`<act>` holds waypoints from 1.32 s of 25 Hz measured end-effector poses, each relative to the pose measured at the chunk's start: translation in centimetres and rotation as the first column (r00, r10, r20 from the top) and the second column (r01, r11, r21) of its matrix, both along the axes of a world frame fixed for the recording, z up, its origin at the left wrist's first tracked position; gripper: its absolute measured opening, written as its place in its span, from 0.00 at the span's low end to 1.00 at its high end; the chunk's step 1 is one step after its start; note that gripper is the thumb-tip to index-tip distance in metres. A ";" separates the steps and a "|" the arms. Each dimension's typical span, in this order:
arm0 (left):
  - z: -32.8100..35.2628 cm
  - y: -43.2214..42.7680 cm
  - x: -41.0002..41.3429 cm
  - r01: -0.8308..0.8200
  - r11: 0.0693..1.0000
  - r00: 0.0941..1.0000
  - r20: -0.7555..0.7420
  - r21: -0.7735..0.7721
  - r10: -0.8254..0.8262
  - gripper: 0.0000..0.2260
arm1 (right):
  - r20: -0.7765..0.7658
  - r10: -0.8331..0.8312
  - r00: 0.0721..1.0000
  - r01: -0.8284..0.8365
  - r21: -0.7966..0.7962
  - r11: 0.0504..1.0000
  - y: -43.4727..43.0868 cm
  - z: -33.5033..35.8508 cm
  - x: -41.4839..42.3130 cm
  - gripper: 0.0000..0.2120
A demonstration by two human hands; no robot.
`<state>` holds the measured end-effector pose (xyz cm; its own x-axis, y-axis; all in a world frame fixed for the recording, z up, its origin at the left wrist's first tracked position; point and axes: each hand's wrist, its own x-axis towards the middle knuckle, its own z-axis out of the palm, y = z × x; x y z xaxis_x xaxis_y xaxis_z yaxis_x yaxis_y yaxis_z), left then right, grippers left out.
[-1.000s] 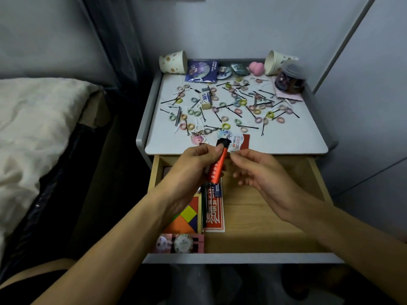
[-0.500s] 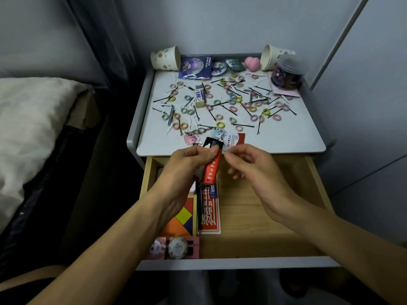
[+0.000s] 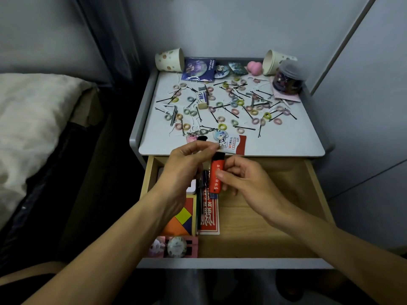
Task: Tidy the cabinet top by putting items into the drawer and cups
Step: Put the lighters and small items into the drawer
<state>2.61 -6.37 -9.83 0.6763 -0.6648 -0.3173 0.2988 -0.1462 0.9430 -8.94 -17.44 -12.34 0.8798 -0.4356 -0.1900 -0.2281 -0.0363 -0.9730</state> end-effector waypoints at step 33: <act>0.9 1.5 3.1 -0.101 0.991 0.995 -0.014 0.083 0.102 0.04 | -0.413 -0.256 0.874 0.215 -0.144 0.966 -3.3 -11.4 4.4 0.14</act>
